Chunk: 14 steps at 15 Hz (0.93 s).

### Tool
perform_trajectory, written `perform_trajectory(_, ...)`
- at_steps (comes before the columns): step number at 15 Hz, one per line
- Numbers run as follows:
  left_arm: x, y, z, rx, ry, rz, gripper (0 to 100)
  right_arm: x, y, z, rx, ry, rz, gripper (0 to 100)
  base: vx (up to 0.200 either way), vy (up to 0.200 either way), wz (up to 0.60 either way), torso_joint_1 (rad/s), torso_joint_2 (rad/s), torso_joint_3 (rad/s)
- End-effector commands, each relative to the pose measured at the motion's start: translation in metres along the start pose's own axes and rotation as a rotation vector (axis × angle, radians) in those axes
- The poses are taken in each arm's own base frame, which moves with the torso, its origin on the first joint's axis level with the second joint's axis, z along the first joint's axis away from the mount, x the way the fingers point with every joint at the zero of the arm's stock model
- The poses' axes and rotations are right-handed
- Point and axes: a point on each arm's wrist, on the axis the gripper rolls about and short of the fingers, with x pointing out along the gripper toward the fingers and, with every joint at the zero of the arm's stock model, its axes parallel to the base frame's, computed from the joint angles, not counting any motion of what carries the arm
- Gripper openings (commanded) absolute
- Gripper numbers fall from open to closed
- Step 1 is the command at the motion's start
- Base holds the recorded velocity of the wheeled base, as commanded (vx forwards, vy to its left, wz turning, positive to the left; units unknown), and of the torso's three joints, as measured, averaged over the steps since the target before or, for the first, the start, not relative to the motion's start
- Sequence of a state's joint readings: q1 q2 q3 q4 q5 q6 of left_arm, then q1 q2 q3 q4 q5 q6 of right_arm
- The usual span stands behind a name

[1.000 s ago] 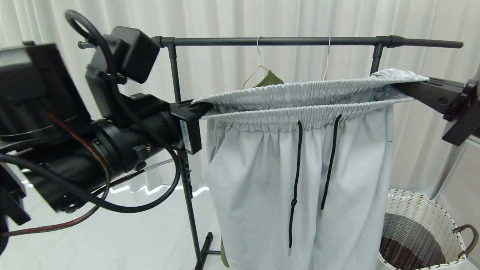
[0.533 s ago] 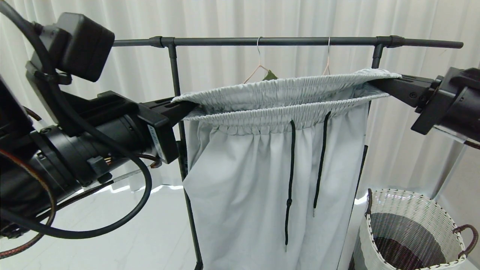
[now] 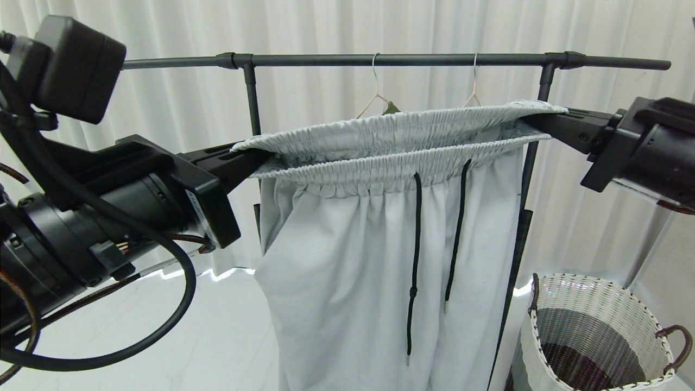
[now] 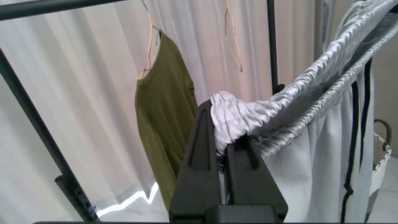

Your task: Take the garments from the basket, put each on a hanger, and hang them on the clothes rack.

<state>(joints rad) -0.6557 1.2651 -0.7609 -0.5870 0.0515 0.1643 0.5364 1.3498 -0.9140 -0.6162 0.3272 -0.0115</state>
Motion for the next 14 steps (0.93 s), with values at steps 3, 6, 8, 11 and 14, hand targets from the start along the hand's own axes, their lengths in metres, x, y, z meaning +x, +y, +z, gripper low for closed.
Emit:
perform_trajectory(3, -0.001, 0.0, 0.0, 0.0, -0.002, 0.0, 0, 0.0, 0.0, 0.0, 0.0, 0.001, 0.002, 0, 0.0, 0.0, 0.0, 0.0, 0.0, 0.0)
perform_trajectory(6, 0.0, 0.0, 0.001, 0.0, -0.003, -0.001, 0, -0.001, 0.001, 0.0, -0.001, -0.002, 0.0, 0, 0.0, 0.0, 0.0, 0.0, 0.0, 0.0)
perform_trajectory(8, 0.001, 0.0, 0.001, 0.0, -0.002, -0.001, 0, -0.004, 0.001, 0.003, -0.004, -0.011, -0.002, 0, 0.0, 0.0, 0.0, 0.0, 0.0, 0.0)
perform_trajectory(11, 0.005, 0.0, 0.0, 0.0, 0.005, 0.001, 0, -0.01, 0.003, 0.009, -0.011, -0.031, -0.003, 0, 0.0, 0.0, 0.0, 0.0, 0.0, 0.0)
perform_trajectory(14, 0.012, 0.0, 0.002, 0.001, 0.016, 0.0, 0, -0.023, 0.007, 0.012, -0.015, -0.047, -0.007, 0, 0.0, 0.0, 0.0, 0.0, 0.0, 0.0)
